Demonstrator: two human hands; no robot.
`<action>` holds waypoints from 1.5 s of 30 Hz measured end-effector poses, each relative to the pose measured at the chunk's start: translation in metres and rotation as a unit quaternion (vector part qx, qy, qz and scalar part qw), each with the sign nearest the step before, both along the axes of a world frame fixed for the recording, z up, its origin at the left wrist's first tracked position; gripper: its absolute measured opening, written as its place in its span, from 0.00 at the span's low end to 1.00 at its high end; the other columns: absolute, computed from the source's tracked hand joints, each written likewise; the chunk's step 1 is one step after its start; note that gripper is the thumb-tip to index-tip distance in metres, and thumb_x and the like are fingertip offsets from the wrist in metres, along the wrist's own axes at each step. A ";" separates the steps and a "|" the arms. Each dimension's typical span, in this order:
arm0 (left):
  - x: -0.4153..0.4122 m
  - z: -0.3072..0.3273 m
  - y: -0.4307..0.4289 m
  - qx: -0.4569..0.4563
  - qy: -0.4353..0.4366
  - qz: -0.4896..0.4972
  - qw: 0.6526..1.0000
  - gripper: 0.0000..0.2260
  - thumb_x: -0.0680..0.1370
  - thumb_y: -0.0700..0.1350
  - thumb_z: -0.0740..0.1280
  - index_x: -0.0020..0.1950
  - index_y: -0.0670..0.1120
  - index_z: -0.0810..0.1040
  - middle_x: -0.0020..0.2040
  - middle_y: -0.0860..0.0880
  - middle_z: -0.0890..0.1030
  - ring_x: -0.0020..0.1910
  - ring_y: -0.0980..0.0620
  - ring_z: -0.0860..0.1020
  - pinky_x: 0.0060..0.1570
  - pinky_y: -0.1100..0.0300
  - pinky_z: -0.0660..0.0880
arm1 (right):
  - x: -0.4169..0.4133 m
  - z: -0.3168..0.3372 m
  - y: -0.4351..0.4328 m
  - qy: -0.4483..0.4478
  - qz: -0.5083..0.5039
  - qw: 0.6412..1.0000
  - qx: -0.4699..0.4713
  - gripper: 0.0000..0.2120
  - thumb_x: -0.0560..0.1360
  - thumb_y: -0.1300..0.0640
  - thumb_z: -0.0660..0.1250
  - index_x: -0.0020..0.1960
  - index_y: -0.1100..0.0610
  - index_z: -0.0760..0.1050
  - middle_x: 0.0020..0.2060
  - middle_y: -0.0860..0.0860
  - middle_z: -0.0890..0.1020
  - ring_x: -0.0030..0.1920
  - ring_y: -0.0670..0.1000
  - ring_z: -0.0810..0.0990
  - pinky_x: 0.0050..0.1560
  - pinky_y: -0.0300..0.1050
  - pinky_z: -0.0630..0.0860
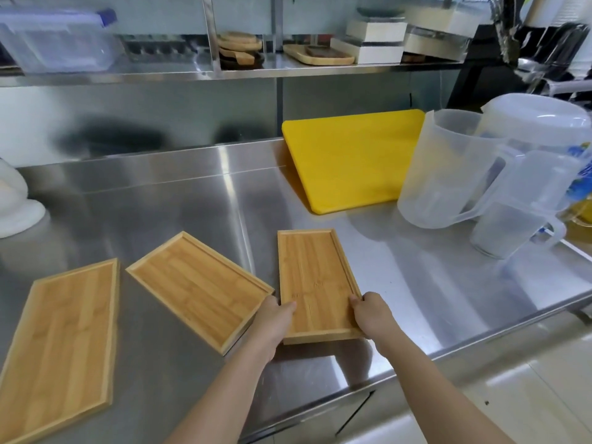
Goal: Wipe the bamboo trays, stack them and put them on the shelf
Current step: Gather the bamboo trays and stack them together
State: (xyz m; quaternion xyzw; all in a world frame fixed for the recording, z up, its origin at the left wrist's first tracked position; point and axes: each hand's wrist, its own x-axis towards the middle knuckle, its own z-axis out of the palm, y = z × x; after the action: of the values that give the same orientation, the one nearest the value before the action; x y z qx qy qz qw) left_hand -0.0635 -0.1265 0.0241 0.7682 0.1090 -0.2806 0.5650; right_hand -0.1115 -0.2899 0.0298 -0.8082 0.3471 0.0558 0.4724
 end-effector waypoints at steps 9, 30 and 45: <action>0.003 0.019 0.039 0.149 -0.196 0.021 0.969 0.15 0.80 0.54 0.54 0.42 0.46 0.72 0.36 0.49 0.76 0.33 0.51 0.74 0.30 0.58 0.67 | 0.036 0.031 0.027 -0.073 0.130 0.976 -0.161 0.19 0.79 0.50 0.51 0.31 0.54 0.59 0.30 0.49 0.68 0.29 0.48 0.66 0.29 0.42 0.60; 0.001 0.005 0.113 0.339 -0.208 0.125 0.909 0.14 0.80 0.53 0.51 0.40 0.48 0.68 0.37 0.51 0.77 0.34 0.49 0.73 0.38 0.56 0.68 | 0.129 0.015 0.106 -0.053 0.390 0.879 -0.271 0.19 0.80 0.48 0.47 0.42 0.56 0.71 0.41 0.55 0.79 0.43 0.56 0.77 0.45 0.51 0.74; 0.009 -0.022 0.099 0.532 -0.164 0.073 0.828 0.15 0.80 0.52 0.51 0.48 0.44 0.71 0.44 0.45 0.83 0.42 0.43 0.82 0.34 0.56 0.67 | 0.155 -0.030 0.094 -0.114 0.517 0.780 -0.333 0.18 0.80 0.48 0.45 0.42 0.54 0.69 0.33 0.50 0.74 0.33 0.53 0.74 0.35 0.45 0.69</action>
State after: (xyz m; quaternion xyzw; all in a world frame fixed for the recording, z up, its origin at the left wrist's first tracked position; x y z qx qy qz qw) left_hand -0.0543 -0.0279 0.0024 0.9743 0.2031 -0.0069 0.0976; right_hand 0.0431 -0.1956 0.0002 -0.9737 -0.1829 0.0801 0.1096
